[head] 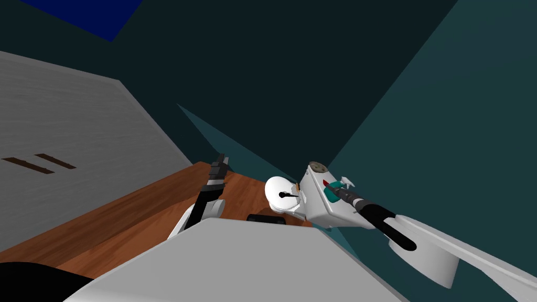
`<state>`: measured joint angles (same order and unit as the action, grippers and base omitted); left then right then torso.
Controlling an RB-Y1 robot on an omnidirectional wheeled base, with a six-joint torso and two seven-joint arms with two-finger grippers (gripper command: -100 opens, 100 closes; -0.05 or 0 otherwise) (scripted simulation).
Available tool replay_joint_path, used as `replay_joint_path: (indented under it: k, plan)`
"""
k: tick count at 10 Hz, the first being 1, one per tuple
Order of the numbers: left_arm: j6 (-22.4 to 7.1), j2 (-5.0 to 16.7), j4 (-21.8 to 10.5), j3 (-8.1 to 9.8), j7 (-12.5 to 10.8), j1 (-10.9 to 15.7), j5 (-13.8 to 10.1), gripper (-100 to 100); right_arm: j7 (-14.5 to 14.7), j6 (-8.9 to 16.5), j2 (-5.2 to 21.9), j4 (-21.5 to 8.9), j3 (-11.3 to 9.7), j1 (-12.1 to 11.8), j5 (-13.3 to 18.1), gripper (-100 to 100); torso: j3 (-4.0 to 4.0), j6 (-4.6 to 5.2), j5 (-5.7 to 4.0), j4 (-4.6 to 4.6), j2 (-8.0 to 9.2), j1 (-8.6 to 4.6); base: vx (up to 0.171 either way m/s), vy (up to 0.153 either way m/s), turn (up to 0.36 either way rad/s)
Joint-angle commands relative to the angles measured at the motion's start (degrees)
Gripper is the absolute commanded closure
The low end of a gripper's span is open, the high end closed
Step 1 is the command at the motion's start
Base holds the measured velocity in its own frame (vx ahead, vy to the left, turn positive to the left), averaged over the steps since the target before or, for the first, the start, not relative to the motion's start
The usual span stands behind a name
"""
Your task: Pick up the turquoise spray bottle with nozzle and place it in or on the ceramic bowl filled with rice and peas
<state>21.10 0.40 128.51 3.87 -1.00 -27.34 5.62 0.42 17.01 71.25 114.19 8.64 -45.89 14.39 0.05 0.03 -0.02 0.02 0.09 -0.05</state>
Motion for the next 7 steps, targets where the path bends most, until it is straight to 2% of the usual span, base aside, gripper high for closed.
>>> replay_joint_path:
  k: [1, 2, 3, 4, 5, 6, 7]
  plan:
    - [0.00, 0.00, 0.00, 0.00, 0.00, 0.00, 0.00, 0, -0.70, 0.79, 0.47, -0.19, -2.08, 2.14, 0.22, -100, 0.00, 0.00, 0.00, 0.00, 0.00, 0.00, -0.025, -0.025, -0.007]
    - [0.00, 0.00, 0.00, 0.00, 0.00, 0.00, 0.00, 0, -1.75, 1.78, 1.50, -0.74, -4.23, 4.29, 0.43, -100, 0.01, 0.00, -0.01, 0.01, 0.02, 0.00, -0.028, -0.019, -0.022]
    - [0.00, 0.00, 0.00, 0.00, 0.00, 0.00, 0.00, 0, -1.75, 1.78, 1.50, -0.74, -4.66, 4.89, 0.43, -100, 0.02, 0.00, 0.00, 0.01, 0.03, 0.01, -0.022, -0.014, -0.011]
    - [0.00, 0.00, 0.00, 0.00, 0.00, 0.00, 0.00, 0, -2.79, 2.77, 2.53, -1.28, -7.07, 7.22, 0.65, -100, 0.02, 0.00, 0.00, 0.01, 0.02, 0.03, -0.020, -0.015, -0.022]
    - [0.00, 0.00, 0.00, 0.00, 0.00, 0.00, 0.00, 0, -2.79, 2.77, 2.53, -1.28, -7.25, 7.65, 0.65, -100, 0.01, 0.00, 0.01, 0.00, 0.01, 0.03, -0.016, -0.013, -0.008]
    - [0.00, 0.00, 0.00, 0.00, 0.00, 0.00, 0.00, 0, -3.83, 3.77, 3.57, -1.83, -9.69, 10.00, 0.86, -100, 0.00, 0.00, 0.01, 0.00, 0.00, 0.05, -0.018, -0.015, -0.023]
    - [0.00, 0.00, 0.00, 0.00, 0.00, 0.00, 0.00, 0, -3.83, 3.77, 3.57, -1.83, -9.83, 10.40, 0.86, -100, 0.00, 0.01, 0.00, 0.00, 0.00, 0.04, -0.017, -0.013, -0.011]
